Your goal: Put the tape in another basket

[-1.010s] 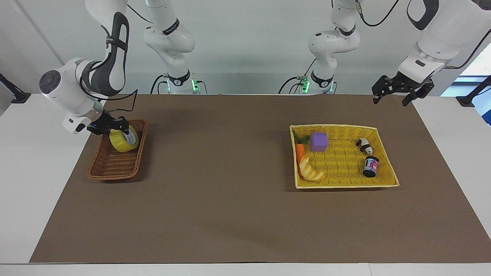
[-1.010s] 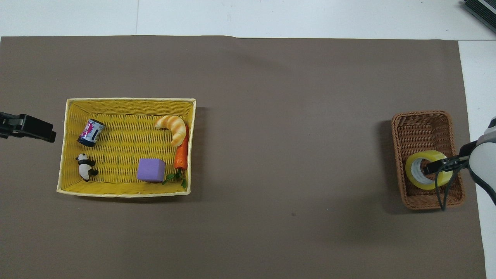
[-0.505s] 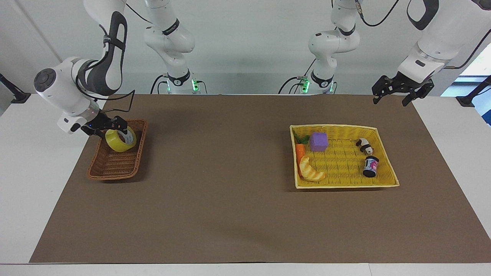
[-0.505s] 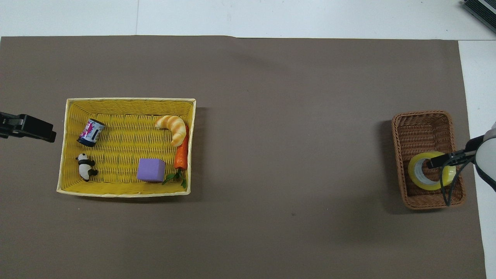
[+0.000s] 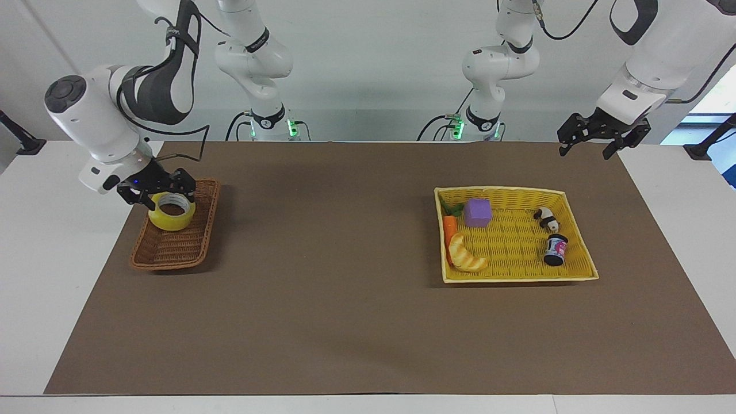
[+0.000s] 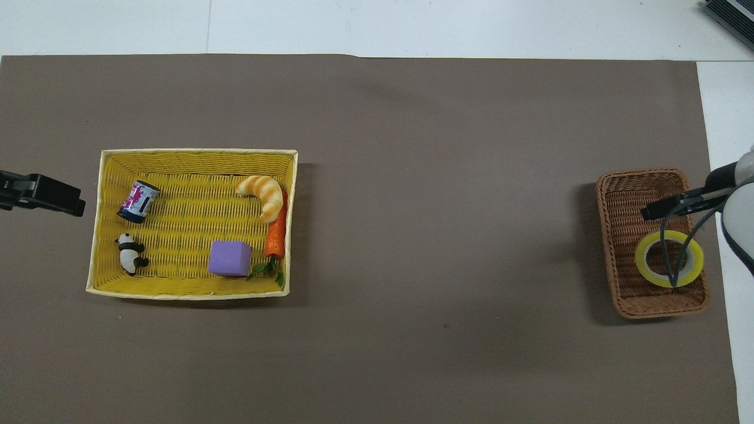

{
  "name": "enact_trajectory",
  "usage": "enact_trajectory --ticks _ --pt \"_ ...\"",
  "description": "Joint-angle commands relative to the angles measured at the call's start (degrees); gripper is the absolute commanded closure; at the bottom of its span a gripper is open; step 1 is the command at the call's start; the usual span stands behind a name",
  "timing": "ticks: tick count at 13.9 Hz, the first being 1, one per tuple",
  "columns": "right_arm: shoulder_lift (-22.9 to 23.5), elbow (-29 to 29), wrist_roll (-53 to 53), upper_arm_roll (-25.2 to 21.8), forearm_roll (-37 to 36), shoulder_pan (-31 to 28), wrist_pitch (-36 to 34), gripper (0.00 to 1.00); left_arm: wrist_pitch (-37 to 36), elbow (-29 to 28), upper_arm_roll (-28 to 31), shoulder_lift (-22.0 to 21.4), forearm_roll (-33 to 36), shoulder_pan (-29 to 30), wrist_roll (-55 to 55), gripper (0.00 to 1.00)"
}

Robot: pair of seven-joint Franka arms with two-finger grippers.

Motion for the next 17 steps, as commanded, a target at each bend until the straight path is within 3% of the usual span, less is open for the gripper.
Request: enact_trajectory --ticks 1,6,9,14,16,17 --pt "-2.0 1.4 10.1 0.3 -3.1 2.9 -1.7 0.0 -1.0 0.3 -0.1 -0.4 0.6 0.4 0.9 0.0" --pt "-6.0 2.2 31.8 0.6 -3.2 8.7 -7.8 0.0 -1.0 0.3 -0.1 -0.4 0.6 0.4 0.9 0.0" --pt "-9.9 3.9 32.3 0.5 -3.1 9.4 -12.1 0.0 -1.0 0.3 -0.1 -0.4 0.6 0.4 0.9 0.0" --pt "-9.3 18.2 31.6 -0.7 -3.4 8.1 -23.9 0.0 -1.0 0.3 -0.1 -0.4 0.6 0.4 0.8 0.0" --pt "-10.0 19.4 31.2 0.1 -6.6 8.2 -25.8 0.0 -1.0 0.2 -0.1 -0.4 0.6 0.5 0.5 0.0" --pt "-11.1 17.3 30.8 0.0 -6.3 8.2 -25.6 0.0 -1.0 0.2 -0.1 -0.4 0.6 0.5 0.4 0.0"
